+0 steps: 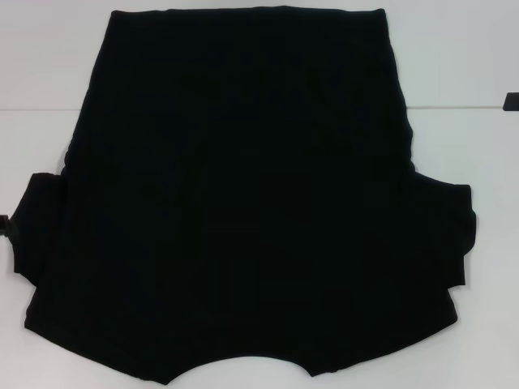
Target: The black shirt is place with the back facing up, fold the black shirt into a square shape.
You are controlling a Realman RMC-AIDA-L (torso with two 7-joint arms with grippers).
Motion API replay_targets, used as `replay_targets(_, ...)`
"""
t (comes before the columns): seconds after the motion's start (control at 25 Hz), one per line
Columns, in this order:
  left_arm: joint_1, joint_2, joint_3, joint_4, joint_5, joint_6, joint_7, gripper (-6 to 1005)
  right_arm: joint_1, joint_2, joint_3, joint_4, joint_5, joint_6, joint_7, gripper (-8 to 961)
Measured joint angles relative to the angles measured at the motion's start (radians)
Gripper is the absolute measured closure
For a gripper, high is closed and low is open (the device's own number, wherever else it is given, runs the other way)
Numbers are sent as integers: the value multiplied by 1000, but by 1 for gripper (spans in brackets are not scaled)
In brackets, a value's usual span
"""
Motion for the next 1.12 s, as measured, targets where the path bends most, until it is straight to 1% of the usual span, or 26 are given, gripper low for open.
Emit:
replay_targets(0.28, -7, -2, 8, -90, 8, -81, -2, 461, -2, -1, 2, 2, 2, 0, 1, 74)
replay_targets(0.4, -8, -2, 12, -111, 12, -96, -2, 468, -1, -1, 2, 2, 2, 0, 1, 74)
replay_targets(0.88, -17, -8, 36, -139, 14, -115, -5, 482, 0, -1, 3, -1, 2, 0, 1, 73)
replay_targets(1.12, -21, -8, 39, -138, 17, -108, -22, 511, -6, -1, 7, -2, 2, -9, 1, 73)
